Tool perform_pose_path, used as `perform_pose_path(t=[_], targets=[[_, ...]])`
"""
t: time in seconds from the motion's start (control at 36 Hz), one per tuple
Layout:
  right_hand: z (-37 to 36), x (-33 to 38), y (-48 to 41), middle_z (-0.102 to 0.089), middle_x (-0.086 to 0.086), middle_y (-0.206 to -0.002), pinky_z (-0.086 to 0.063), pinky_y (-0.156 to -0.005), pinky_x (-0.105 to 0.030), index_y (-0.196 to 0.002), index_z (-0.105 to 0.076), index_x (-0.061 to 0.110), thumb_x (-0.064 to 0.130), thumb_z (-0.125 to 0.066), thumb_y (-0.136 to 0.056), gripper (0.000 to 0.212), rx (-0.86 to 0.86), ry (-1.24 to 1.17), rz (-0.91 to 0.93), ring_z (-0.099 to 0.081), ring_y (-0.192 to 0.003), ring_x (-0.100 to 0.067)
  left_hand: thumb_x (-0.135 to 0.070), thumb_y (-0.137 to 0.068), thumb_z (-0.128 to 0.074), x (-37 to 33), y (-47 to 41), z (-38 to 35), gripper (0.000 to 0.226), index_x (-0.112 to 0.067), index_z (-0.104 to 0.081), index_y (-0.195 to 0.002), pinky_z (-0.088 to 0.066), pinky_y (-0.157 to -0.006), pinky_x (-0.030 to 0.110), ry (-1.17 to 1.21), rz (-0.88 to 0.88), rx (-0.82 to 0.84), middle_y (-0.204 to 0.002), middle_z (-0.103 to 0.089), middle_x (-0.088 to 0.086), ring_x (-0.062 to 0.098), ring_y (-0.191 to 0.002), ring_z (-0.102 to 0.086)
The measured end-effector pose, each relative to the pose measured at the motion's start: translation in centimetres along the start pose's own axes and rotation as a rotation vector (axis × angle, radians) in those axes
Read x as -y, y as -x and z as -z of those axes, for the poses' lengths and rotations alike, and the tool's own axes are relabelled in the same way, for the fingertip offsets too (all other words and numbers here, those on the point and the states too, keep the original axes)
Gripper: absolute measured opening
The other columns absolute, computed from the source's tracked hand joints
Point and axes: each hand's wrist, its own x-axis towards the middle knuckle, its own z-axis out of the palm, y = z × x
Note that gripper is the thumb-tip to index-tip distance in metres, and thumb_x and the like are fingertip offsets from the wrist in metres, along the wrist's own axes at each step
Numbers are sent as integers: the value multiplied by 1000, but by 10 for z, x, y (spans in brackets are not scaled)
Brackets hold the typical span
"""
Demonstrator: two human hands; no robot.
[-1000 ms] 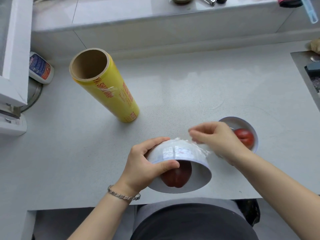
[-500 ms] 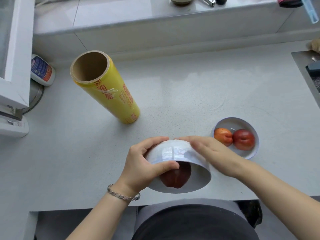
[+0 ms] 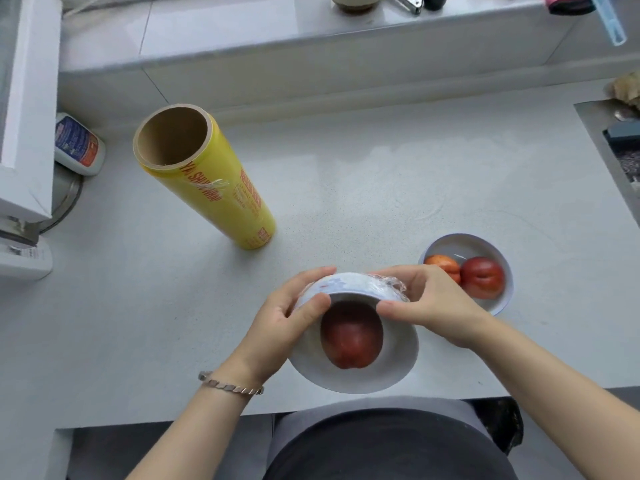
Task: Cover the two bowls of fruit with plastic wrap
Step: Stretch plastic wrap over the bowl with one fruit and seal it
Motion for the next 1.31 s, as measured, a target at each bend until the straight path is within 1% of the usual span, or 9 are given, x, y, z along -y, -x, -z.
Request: perform_pose_path(t=[0.08, 0.22, 0.42, 0.5, 0.56, 0.67, 0.81, 1.0, 1.31], targets=[[-2, 0, -1, -74, -6, -97, -52, -87, -28, -91, -72, 25, 38, -77, -48, 45, -7, 53, -13, -68, -91, -15, -61, -66, -54, -2, -7, -1, 45, -40, -62, -104, -44, -90, 17, -155, 20, 12, -111, -66, -13, 1, -105, -59], [-3, 6, -4, -73, -11, -100, -50, -91, -31, -93, -72, 20, 25, -75, -60, 33, -6, 66, -53, -67, -90, -14, -65, -61, -54, -3, -17, -1, 56, -26, -67, -99, -50, -89, 32, -186, 38, 8, -102, -70, -5, 10, -97, -64], [-3, 8, -9, -73, -10, -99, -50, -88, -29, -91, -73, 20, 32, -73, -68, 26, 10, 104, -92, -67, -91, -12, -65, -55, -56, -3, -26, -4, 45, -27, -71, -74, -47, -65, 14, -131, 69, -77, -70, -70, -15, -2, -68, -62], [-4, 6, -10, -73, 3, -94, -50, -84, -23, -95, -69, 19, 34, -66, -79, 22, -30, 70, -102, -67, -88, -7, -61, -55, -60, 1, -24, -4, 48, -21, -73, -80, -47, -66, 15, -68, 53, -136, -73, -72, -11, 0, -70, -62], [-3, 7, -10, -71, 7, -86, -46, -77, -19, -92, -68, 19, 41, -61, -74, 30, -63, 47, -103, -64, -78, -2, -60, -54, -62, 4, -22, -3, 55, -17, -74, -85, -49, -68, 19, -56, 44, -169, -81, -73, -3, 5, -74, -64], [-3, 9, -11, -69, 8, -78, -45, -76, -16, -80, -65, 18, 22, -64, -84, 6, -69, 69, -89, -61, -72, -3, -60, -51, -65, 7, -18, -3, 51, -21, -73, -83, -50, -69, 21, -76, 41, -195, -81, -73, -2, 7, -74, -65], [-5, 15, -16, -63, 2, -73, -45, -67, -16, -72, -60, 16, 14, -62, -86, 15, -124, 97, -64, -56, -67, -7, -61, -49, -66, 10, -13, 0, 63, -16, -72, -92, -52, -79, 29, -142, 27, -181, -90, -73, 1, 15, -85, -67], [1, 21, -18, -56, 4, -56, -40, -61, -19, -69, -55, 16, 15, -55, -90, 21, -67, -157, -237, -53, -54, -6, -57, -48, -67, 10, -5, 3, 42, -34, -65, -83, -46, -71, 8, -199, -40, -183, -81, -68, -27, -7, -78, -62], [6, 26, -18, -51, 5, -52, -41, -47, -11, -78, -68, 7, 20, -63, -84, 14, 118, 0, -431, -48, -43, -2, -57, -48, -67, 18, -3, 2, 42, -36, -65, -84, -46, -73, 8, -211, -54, -182, -83, -69, -27, -7, -80, -63]])
